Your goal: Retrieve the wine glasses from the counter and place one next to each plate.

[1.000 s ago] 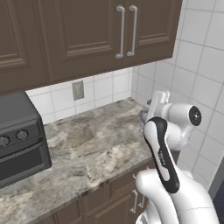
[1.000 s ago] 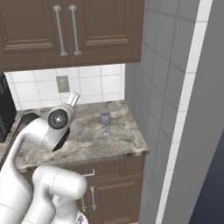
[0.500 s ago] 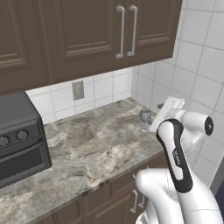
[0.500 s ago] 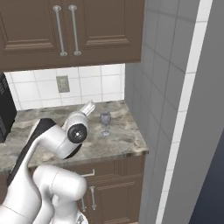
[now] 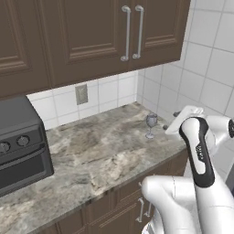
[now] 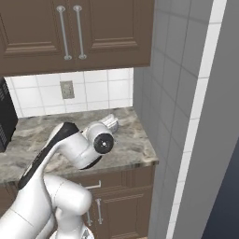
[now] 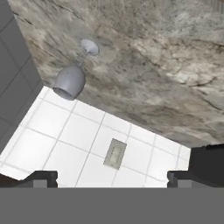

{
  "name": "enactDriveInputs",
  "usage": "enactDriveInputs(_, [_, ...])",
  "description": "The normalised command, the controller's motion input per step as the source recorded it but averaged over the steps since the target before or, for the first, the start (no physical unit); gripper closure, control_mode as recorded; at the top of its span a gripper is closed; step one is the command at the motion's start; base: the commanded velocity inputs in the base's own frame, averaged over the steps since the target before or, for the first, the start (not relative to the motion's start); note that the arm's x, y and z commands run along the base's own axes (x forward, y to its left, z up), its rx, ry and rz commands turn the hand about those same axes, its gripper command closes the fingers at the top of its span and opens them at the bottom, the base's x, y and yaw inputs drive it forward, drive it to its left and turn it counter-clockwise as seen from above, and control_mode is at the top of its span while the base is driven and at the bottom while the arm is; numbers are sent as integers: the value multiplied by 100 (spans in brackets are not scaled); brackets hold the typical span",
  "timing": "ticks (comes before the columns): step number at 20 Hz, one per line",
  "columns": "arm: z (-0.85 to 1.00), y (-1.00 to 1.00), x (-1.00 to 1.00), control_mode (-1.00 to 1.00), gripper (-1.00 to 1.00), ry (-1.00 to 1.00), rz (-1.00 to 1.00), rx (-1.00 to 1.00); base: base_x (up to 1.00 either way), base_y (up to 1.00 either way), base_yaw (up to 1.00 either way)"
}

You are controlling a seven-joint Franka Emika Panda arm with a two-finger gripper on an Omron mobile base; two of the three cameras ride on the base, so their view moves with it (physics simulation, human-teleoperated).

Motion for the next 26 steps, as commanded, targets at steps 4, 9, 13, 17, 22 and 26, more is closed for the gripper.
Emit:
enactDriveInputs(4, [-9,-29,0,-100,-100,2,0,27,0,0,0])
enactDriveInputs(9, [-46,-24,0,-100,-100,2,0,44,0,0,0])
enactDriveInputs(13, [-61,-25,6,-100,-100,10,-1,50,0,0,0])
enactDriveInputs(17, [-29,-13,11,-100,-100,11,-4,33,0,0,0])
enactDriveInputs(22, [-3,2,15,-100,-100,3,-6,6,0,0,0])
enactDriveInputs(26, [0,11,7,-100,-100,0,-5,-3,0,0,0])
